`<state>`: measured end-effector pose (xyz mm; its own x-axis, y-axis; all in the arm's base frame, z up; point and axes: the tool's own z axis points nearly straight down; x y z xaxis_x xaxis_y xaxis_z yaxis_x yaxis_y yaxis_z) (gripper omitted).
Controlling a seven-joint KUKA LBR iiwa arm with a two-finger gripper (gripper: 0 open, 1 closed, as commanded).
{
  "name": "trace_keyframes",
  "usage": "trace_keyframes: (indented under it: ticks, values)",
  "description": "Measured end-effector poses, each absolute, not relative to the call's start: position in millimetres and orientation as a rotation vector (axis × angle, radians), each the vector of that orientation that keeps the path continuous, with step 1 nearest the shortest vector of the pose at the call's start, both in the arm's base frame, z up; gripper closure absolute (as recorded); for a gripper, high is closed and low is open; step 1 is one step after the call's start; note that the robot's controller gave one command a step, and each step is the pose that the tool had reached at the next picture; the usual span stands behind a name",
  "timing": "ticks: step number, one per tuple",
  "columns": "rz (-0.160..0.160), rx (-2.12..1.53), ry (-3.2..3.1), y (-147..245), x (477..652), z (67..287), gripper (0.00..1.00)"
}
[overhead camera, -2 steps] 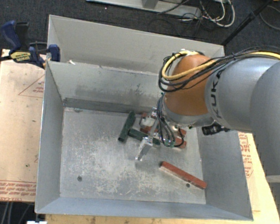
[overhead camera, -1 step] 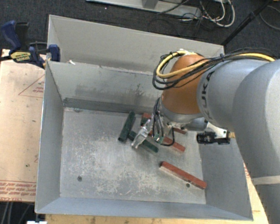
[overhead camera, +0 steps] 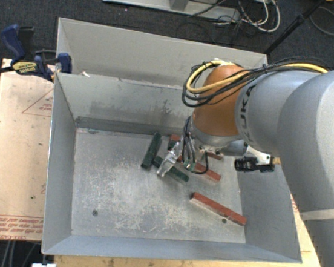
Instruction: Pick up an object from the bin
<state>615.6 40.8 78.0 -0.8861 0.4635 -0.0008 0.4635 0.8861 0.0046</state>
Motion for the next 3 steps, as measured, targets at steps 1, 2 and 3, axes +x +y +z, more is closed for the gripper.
trace_keyframes:
  ticks: [1, 2, 3]
  values:
    - [0.006, 0.749, 3.049, 41, 615.1, 80, 1.0]
    - [0.001, 0.749, 3.054, 40, 612.4, 93, 1.0]
    - [0.001, 0.748, 3.052, 40, 613.2, 113, 1.0]
